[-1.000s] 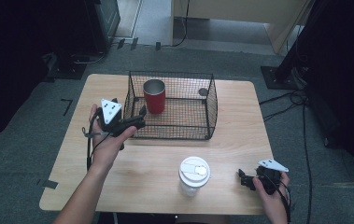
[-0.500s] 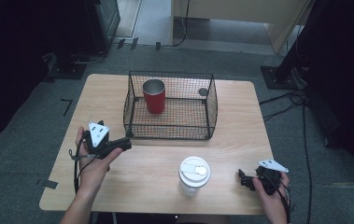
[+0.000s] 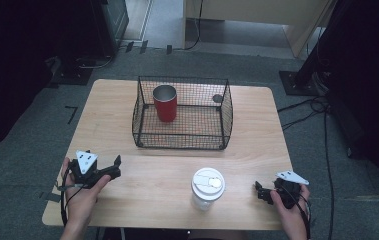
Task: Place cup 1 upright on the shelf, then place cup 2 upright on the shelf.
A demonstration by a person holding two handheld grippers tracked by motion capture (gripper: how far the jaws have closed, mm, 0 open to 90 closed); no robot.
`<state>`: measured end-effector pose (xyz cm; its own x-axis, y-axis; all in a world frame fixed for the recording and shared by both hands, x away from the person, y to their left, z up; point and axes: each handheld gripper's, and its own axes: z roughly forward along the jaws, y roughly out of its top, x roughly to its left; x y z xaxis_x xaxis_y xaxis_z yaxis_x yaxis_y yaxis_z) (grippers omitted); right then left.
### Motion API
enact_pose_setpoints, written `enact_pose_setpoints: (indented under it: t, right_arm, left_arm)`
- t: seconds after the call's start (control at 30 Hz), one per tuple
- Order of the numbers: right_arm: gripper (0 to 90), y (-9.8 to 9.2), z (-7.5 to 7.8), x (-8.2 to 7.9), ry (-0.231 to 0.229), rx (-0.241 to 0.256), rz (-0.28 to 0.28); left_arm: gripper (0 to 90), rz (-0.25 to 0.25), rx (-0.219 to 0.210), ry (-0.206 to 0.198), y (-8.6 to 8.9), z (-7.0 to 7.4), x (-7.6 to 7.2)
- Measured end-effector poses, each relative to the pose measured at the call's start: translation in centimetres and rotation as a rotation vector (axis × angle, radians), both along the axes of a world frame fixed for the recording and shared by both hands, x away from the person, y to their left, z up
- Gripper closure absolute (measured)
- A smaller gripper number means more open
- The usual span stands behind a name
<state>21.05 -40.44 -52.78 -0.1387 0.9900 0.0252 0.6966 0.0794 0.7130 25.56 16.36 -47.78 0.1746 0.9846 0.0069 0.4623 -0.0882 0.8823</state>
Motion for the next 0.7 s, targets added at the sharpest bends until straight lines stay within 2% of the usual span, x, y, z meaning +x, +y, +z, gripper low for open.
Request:
enact_pose_setpoints:
  t: [0.07,0.17,0.27,0.37,0.47,0.53,0.6,0.63,0.67,0.7]
  right_arm:
    - [0.0,0.0,0.0,0.0,0.0,0.0,0.0]
    - [0.0,0.1,0.0,-0.1,0.0,0.0,-0.011]
    - [0.0,0.1,0.0,-0.2,-0.002,-0.001,-0.021]
    - [0.0,0.3,0.0,-0.4,-0.001,-0.003,-0.035]
    - [0.0,0.4,0.0,-0.5,-0.009,-0.015,-0.024]
    - [0.0,0.8,0.1,-0.7,-0.028,-0.045,-0.003]
    - [0.0,1.0,0.1,-0.8,-0.012,-0.029,-0.011]
    - [0.0,1.3,0.2,-1.0,0.018,0.002,0.01]
    - [0.0,1.3,0.2,-1.0,0.018,0.002,0.01]
    - [0.0,1.5,0.2,-1.1,0.02,-0.003,0.03]
  left_arm:
    - [0.0,0.005,-0.003,0.009,0.4,-0.4,-0.3]
    - [0.0,0.012,0.022,0.03,1.1,-1.3,-0.8]
    - [0.0,0.014,0.019,0.046,1.4,-1.8,-1.0]
    - [0.0,0.001,0.029,0.064,1.5,-2.4,-1.2]
    - [0.0,-0.003,0.037,0.072,1.7,-2.7,-1.2]
    - [0.0,0.001,0.042,0.091,1.9,-3.3,-1.1]
    - [0.0,0.005,0.046,0.099,2.0,-3.6,-1.0]
    - [4.1,0.02,0.057,0.137,2.0,-3.8,-0.9]
    - [10.2,0.02,0.057,0.137,2.0,-3.8,-0.9]
    - [10.2,0.037,0.063,0.133,2.0,-3.8,-0.9]
